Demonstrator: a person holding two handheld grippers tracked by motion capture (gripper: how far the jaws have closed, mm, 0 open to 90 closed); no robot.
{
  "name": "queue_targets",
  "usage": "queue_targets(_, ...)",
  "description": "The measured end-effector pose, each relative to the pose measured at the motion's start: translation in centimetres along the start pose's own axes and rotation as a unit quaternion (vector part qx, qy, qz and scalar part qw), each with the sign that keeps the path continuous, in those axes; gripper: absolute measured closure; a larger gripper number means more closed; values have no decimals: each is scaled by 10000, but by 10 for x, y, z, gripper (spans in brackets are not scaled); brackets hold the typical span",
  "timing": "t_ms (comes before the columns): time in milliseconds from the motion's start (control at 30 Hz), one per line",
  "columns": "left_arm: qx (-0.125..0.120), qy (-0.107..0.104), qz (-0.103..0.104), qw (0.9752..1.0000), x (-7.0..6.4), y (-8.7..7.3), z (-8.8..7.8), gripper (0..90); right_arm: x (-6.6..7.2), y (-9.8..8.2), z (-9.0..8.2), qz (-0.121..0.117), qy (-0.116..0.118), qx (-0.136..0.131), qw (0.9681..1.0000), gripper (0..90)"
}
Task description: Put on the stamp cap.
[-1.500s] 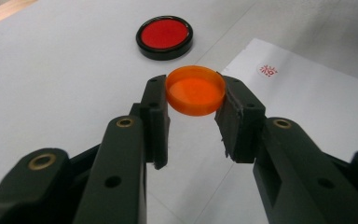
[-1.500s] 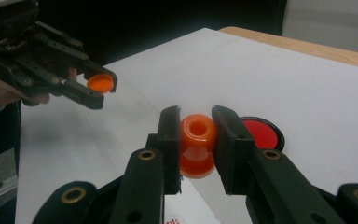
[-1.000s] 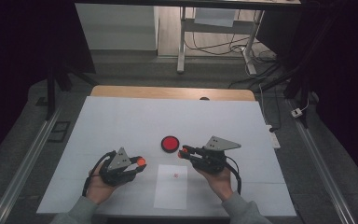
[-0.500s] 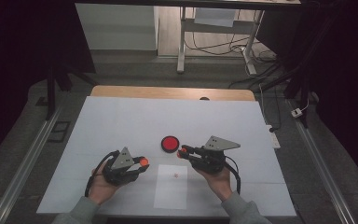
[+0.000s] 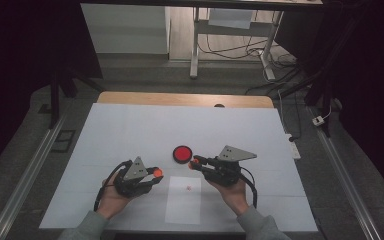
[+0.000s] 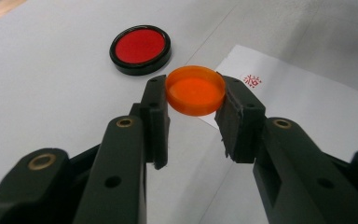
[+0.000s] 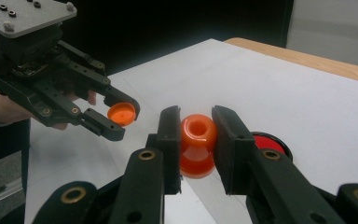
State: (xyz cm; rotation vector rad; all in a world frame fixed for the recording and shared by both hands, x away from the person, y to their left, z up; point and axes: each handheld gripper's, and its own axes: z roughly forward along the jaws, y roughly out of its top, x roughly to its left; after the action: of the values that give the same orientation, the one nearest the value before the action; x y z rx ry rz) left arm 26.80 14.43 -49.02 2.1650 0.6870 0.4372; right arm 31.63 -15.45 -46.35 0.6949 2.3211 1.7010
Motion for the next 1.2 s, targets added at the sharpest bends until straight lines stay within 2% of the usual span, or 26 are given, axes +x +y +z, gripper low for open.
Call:
queue_targets(533, 50, -73, 64, 9999, -4, 6, 10, 646, 6, 1, 7, -19, 138, 22, 9999, 723)
queue_targets(800, 124, -135, 172, 9997, -7, 12, 20, 646, 13, 3, 15, -52, 292, 34, 9996, 723)
queue_targets(1200, 155, -201, 275, 9993, -12, 19, 29, 646, 17, 4, 25, -83, 391, 83, 9992, 723)
